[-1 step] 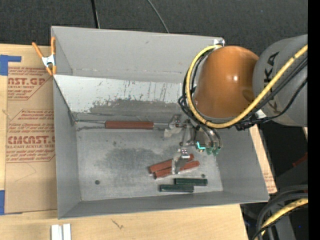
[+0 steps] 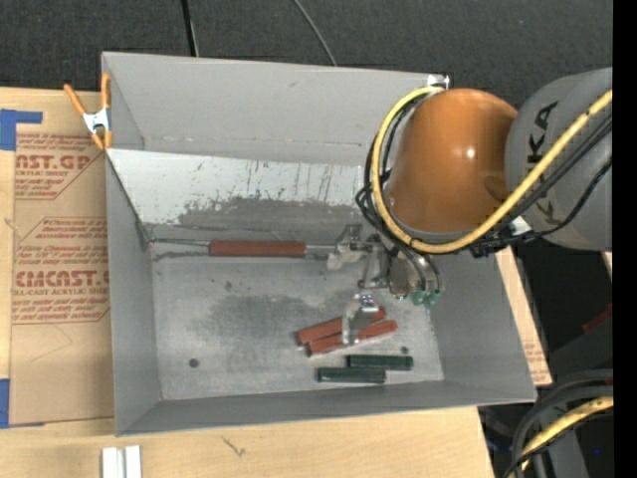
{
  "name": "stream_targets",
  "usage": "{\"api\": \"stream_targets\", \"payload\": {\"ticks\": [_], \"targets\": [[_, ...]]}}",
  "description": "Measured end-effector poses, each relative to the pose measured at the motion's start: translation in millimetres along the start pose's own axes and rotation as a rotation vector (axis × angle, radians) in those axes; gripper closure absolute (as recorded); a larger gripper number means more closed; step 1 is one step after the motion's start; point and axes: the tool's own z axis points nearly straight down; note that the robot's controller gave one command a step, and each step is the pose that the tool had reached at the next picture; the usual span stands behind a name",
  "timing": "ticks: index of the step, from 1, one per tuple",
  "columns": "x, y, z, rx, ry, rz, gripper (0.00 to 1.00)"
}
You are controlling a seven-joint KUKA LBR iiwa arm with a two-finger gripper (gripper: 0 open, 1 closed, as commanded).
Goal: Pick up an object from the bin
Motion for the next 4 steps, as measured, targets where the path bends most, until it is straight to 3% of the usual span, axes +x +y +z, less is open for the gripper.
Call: {"api": "stream_targets", "payload": {"ticks": [1,2,3,4], "targets": [[-18.1,-25,67,0.001,-0.005,-0.079,0.0],[-23.3,-65,71,0.001,0.001,-0.101,0.0],[-32.8,-48,130,0.0,0.0,-0.08,0.0],[-40.3,-51,155,0.001,-0.004,-0.201,0.0]]}}
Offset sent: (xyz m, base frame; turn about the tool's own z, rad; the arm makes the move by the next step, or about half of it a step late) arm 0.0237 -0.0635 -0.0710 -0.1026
